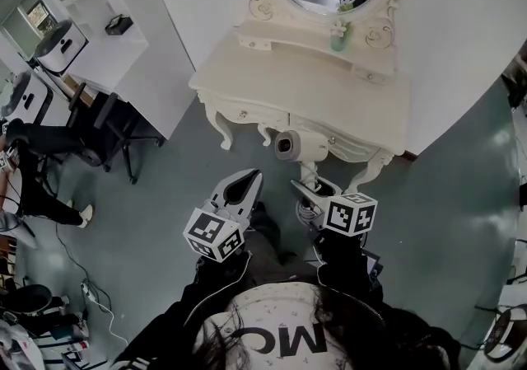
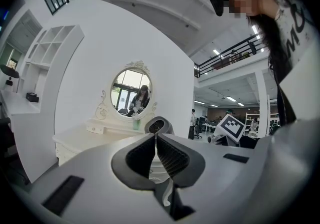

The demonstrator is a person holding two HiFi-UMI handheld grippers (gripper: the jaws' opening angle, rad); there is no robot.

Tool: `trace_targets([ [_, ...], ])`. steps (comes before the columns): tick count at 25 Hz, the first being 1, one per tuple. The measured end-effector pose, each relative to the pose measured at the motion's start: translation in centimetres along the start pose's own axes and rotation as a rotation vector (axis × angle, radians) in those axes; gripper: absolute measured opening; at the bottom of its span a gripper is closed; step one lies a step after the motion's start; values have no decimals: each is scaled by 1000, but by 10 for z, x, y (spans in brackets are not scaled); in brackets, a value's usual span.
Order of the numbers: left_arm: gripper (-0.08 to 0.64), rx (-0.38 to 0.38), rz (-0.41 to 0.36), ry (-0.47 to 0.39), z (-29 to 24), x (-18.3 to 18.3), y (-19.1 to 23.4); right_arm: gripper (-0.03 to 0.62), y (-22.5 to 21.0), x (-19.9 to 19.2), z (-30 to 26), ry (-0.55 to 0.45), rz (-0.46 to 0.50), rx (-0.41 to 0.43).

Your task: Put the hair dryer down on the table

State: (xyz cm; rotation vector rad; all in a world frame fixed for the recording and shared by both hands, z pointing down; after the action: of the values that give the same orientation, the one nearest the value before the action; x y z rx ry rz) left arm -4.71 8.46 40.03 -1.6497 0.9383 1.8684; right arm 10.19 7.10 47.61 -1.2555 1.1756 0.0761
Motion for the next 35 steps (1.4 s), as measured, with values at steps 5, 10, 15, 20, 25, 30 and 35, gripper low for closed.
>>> trace_targets([
  [5, -6, -7, 25, 9, -23, -5, 31, 255, -15, 8, -26, 15, -1, -31],
  [10, -6, -35, 37, 13, -56, -3, 71, 255, -29, 24, -66, 29, 1, -61],
  [15, -6, -63, 44, 16, -82, 10, 114, 255, -31, 41, -111, 27, -16, -80],
  [20, -6, -71, 62, 22, -98, 16, 155, 255, -31, 49, -148, 41, -19, -100],
  [25, -6, -80, 79, 24, -107, 18, 192, 255, -32, 51, -180, 52, -21, -129],
  [30, -6, -86, 97, 12, -110, 22, 224, 255, -28, 52, -211, 63, -20, -142],
  [35, -6, -120, 95, 14, -111, 26, 246, 255, -21, 57, -237, 52, -19, -156],
])
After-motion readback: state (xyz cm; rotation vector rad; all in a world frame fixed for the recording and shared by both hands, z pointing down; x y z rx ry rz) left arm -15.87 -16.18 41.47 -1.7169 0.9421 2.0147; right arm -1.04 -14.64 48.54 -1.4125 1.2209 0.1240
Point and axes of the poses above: the fingertips, and each gripper's own axes: z backward along the fingers, y to its left, x out of its top, the point moved 4 cm from there along z, backward along the fingers, and after that the axes turned 9 degrees about -y, right-handed, at the moved point
